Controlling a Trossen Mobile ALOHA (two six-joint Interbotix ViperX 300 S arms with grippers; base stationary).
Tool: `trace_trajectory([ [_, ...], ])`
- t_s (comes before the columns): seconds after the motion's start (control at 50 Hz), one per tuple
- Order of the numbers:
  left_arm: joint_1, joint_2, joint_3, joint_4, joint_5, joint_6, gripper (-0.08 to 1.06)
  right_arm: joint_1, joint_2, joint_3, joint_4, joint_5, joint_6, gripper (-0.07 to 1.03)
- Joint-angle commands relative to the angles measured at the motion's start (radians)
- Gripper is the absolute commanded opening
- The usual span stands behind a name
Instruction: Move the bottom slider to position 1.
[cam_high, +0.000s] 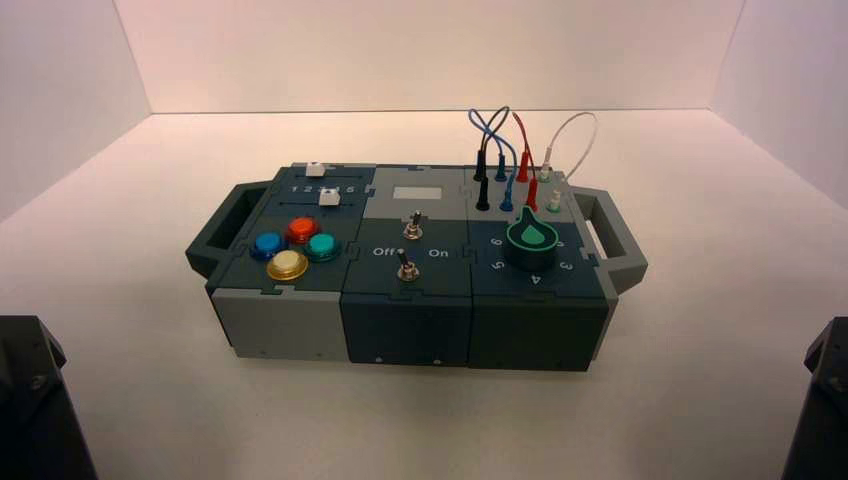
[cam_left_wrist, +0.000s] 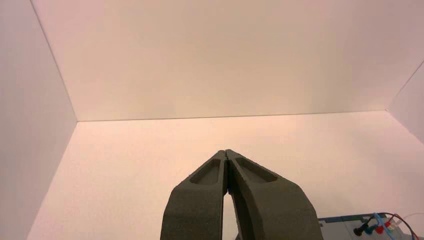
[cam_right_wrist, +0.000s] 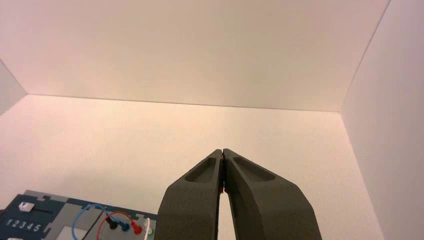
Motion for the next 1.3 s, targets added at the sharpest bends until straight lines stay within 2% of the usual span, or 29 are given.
trace_trajectory([
  [0.02,0.005,0.005,-0.021,0.002,-0.002,0.006,-0.03,0.005,0.008,-0.021,0.002,-0.005,0.002,-0.02],
  [0.24,0.005,0.003,-0.023,0.002,0.005,0.009,-0.03,0.012,0.008,-0.021,0.003,-0.002,0.002,-0.02],
  [0.4,-0.002,0.008,-0.032,0.003,0.029,0.009,-0.03,0.071,0.009,-0.025,0.003,0.017,0.002,-0.02],
  [0.64,-0.044,0.043,-0.066,-0.006,0.187,0.000,-0.03,0.193,0.038,-0.044,0.011,0.115,0.005,-0.02],
  [0.66,-0.044,0.049,-0.064,-0.006,0.224,-0.002,-0.03,0.210,0.051,-0.044,0.018,0.130,0.005,-0.02],
  [0.86,-0.060,0.127,-0.067,-0.008,0.365,0.011,-0.03,0.258,0.124,-0.055,0.101,0.183,0.006,-0.02],
  [1.04,-0.114,0.229,-0.077,-0.008,0.407,0.017,-0.03,0.325,0.186,-0.063,0.147,0.189,0.006,-0.02],
  [1.16,-0.115,0.311,-0.100,-0.003,0.430,0.018,-0.03,0.396,0.253,-0.089,0.210,0.190,0.008,-0.02],
  [1.3,-0.115,0.334,-0.109,0.000,0.428,0.021,-0.03,0.472,0.333,-0.123,0.279,0.196,0.008,-0.02],
])
